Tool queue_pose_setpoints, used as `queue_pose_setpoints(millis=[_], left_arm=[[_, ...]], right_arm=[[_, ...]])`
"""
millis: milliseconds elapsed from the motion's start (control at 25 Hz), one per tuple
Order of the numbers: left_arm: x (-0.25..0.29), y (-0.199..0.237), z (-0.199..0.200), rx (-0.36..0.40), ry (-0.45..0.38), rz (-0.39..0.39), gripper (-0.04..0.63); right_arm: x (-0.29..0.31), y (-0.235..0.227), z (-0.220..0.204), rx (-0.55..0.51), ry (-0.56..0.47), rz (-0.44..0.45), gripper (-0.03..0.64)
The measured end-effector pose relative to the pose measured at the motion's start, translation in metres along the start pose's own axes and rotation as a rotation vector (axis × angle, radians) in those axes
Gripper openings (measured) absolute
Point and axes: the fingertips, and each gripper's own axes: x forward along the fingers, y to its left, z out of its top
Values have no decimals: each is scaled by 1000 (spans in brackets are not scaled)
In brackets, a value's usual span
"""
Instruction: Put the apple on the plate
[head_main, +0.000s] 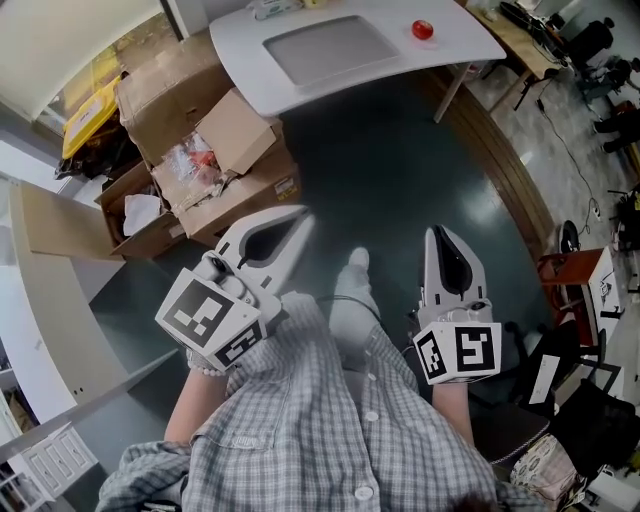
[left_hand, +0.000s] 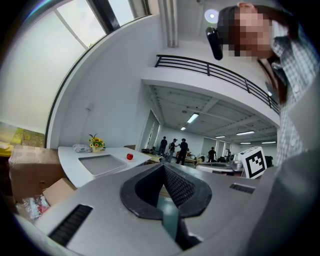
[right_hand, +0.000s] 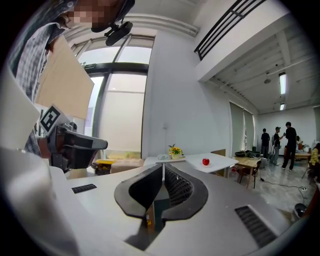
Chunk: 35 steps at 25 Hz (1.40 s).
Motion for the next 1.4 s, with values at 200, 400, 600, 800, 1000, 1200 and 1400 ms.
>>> queue_pose_setpoints(millis=[200,400,600,800,1000,1200,1400], left_arm=[[23,22,3,-25,-8,49,9],[53,42,16,0,-16,103,9],[85,65,35,-16,-59,183,9],[119,87,49,-27,-96,249,9],[155,98,59,-16,-126,286,9],[182,101,58,-21,-127,317,9],[200,106,53,-12,-87,324,9]], right_arm=[[33,-17,-8,11,21,38,29],[82,-36,6,-4,3,104,29],[130,-57,21,-31,-18,198,29],[176,-84,31,-50,-30,263,29],[210,-114,37,-65,-46,299,29],[232,-138,34,-64,-40,321,29],[243,-149,20,-28,-14,324,29]])
